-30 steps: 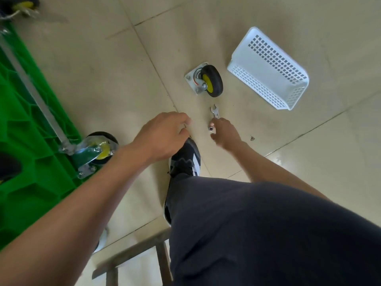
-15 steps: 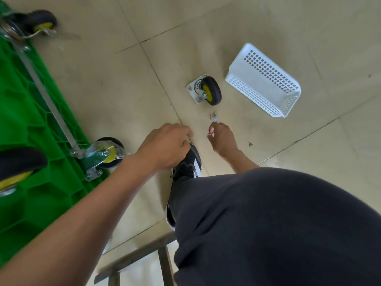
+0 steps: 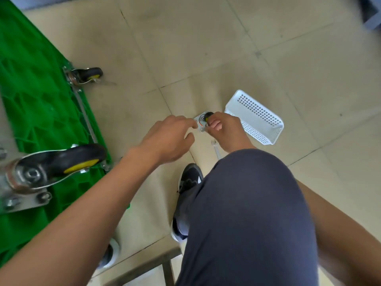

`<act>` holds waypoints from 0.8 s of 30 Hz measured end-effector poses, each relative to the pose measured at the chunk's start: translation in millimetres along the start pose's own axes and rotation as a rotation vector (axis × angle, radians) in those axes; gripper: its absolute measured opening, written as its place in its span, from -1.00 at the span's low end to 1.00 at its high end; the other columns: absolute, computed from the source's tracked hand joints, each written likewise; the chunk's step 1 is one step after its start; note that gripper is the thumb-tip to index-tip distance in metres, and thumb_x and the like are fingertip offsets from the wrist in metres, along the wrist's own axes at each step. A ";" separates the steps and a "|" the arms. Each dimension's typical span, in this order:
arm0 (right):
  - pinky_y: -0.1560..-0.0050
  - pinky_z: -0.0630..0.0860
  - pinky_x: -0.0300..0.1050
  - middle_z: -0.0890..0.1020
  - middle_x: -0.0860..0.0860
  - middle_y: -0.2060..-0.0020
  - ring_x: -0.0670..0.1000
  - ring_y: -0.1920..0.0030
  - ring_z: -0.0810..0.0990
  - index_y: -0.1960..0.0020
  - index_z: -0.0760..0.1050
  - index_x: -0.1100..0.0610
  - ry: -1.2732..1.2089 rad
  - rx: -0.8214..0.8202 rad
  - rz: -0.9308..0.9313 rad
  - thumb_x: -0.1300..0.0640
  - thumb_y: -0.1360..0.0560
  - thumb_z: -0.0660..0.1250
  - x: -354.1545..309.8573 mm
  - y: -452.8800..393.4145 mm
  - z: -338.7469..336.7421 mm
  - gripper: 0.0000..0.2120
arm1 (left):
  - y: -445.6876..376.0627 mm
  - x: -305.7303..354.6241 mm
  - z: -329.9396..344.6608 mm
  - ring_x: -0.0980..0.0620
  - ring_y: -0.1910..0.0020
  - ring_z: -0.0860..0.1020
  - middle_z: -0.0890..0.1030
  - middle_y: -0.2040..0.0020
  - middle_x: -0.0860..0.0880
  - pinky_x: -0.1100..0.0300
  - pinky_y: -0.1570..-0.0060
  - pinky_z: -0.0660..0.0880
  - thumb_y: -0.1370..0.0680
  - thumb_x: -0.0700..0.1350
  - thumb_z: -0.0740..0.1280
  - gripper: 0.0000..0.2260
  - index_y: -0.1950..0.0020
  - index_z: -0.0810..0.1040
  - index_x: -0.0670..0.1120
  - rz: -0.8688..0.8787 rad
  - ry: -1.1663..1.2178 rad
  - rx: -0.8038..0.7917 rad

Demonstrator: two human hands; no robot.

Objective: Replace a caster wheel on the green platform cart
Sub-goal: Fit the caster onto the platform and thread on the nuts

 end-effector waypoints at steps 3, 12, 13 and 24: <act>0.01 0.60 -0.07 0.64 -0.02 0.15 -0.04 0.13 0.63 -0.10 0.62 0.12 -0.048 0.030 -0.084 0.17 -0.50 0.45 -43.2 -2.6 -32.9 -0.82 | 17.2 3.4 -35.1 -0.08 -0.32 0.43 0.54 -0.31 0.01 -0.09 -0.29 0.39 -0.62 -0.01 0.16 -0.67 -0.37 0.47 0.07 0.036 -0.030 0.078; 0.06 0.46 -0.35 0.67 -0.03 0.18 -0.08 0.17 0.61 0.00 0.67 0.11 -0.082 0.064 -0.352 0.16 -0.48 0.48 -169.2 -7.2 -87.0 -0.89 | 107.2 -12.2 -109.6 -0.06 -0.35 0.44 0.53 -0.35 0.04 -0.08 -0.28 0.42 -0.63 0.01 0.16 -0.65 -0.40 0.46 0.05 0.060 -0.100 0.238; 0.06 0.47 -0.33 0.67 -0.02 0.18 -0.06 0.16 0.62 0.00 0.67 0.11 -0.065 0.050 -0.382 0.16 -0.48 0.48 -181.6 -6.5 -89.2 -0.90 | 116.8 -16.5 -115.8 -0.06 -0.34 0.44 0.53 -0.34 0.04 -0.09 -0.27 0.44 -0.61 0.03 0.14 -0.64 -0.39 0.46 0.05 0.054 -0.103 0.247; 0.11 0.52 -0.34 0.69 -0.07 0.17 -0.10 0.15 0.63 0.00 0.67 0.04 -0.088 -0.110 -0.491 0.10 -0.49 0.48 -285.1 19.5 -23.7 -0.90 | 193.1 -78.3 -159.1 -0.08 -0.31 0.46 0.57 -0.31 -0.01 -0.07 -0.28 0.43 -0.58 0.04 0.16 -0.61 -0.39 0.49 0.03 -0.032 -0.149 0.322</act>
Point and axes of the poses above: each hand's wrist, its own y-axis away from the middle knuckle, its own z-axis out of the palm, x = y × z, the point moved 1 cm from there along -y, towards the middle knuckle
